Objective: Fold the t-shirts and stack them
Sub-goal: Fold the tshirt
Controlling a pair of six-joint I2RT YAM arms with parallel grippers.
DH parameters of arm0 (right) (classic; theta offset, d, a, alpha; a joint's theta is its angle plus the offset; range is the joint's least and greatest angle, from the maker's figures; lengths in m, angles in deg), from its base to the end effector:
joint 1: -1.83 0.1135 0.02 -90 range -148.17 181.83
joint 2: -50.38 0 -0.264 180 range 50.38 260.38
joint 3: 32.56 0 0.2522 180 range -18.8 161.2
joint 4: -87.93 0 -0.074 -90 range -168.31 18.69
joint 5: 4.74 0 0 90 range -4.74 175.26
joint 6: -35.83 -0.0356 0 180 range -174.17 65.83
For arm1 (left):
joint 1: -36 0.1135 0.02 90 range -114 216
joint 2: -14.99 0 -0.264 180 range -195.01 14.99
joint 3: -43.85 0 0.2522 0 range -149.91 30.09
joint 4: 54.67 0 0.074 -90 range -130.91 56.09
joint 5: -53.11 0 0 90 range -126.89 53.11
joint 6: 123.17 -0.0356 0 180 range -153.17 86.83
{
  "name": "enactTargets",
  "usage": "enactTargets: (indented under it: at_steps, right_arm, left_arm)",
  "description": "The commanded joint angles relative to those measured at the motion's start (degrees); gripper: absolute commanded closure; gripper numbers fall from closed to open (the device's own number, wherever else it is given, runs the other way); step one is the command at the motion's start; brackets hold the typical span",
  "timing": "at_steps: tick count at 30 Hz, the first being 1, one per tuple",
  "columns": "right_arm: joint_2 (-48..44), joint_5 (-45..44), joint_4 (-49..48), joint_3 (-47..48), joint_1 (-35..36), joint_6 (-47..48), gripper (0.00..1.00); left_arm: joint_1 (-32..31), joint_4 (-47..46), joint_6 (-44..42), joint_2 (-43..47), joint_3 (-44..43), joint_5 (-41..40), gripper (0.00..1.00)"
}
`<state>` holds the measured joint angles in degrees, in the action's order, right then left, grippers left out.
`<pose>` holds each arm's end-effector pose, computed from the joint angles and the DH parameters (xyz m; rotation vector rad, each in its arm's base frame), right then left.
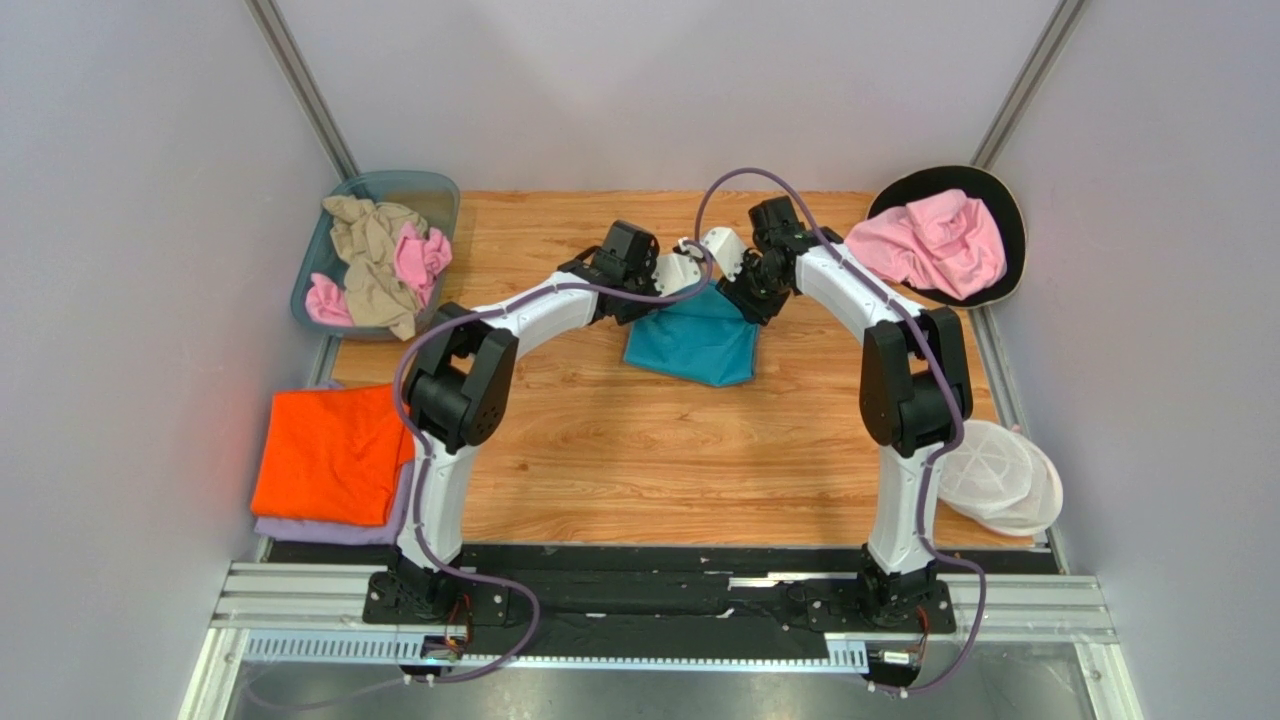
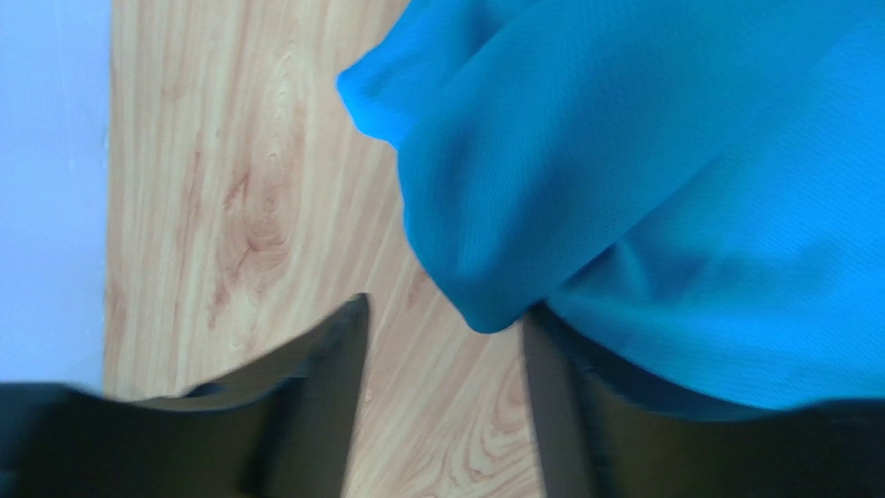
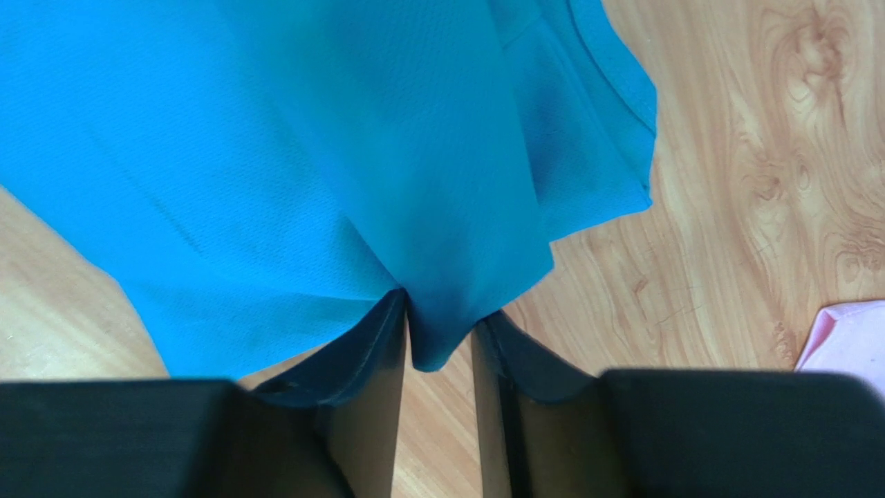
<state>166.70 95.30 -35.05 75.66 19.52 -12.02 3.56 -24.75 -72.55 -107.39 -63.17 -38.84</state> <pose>0.4103 0.1374 0.2157 -1.3814 2.2964 0.1048 0.4072 -0.2574 0.1918 1.3723 1.9233 0.0990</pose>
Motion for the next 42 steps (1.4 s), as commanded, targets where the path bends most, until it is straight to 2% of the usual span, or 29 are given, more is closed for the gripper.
enactTargets:
  at_steps: [1,3,5,7,16,23,31,42]
  right_arm:
    - [2.25,-2.92,-3.01,2.57,0.06,0.21,0.55]
    - [2.87,-3.89,-3.98,3.10,0.15,-0.14,0.51]
    - [3.39,-5.37,-5.46,3.54,0.24,-0.66,0.40]
    - [3.92,-6.43,-6.35,4.42,0.15,-1.02,0.36]
    - [6.65,-8.99,-7.23,9.60,0.15,-3.04,0.33]
    - [6.65,-7.50,-5.91,11.63,0.15,-3.57,0.33]
    - [6.56,-6.18,-5.83,13.82,0.15,-4.36,0.33]
    - [14.81,-6.26,-7.50,21.47,0.24,-5.06,0.33]
  left_arm:
    - [-0.16,-6.93,-0.18,-0.22,-3.34,-3.05,0.29]
    - [-0.16,-8.68,0.00,-0.31,-3.34,-4.28,0.22]
    - [-0.07,-9.39,0.00,-0.39,-3.43,-5.07,0.21]
    - [-0.16,-10.19,0.35,-0.31,-3.78,-5.86,0.20]
    - [-0.07,-12.12,1.06,3.29,-1.59,-8.50,0.19]
    - [-0.07,-12.73,0.26,8.83,2.02,-8.85,0.19]
    - [-0.07,-14.40,-0.53,11.29,4.83,-10.17,0.18]
    - [0.10,-17.57,-0.70,12.44,9.84,-11.31,0.18]
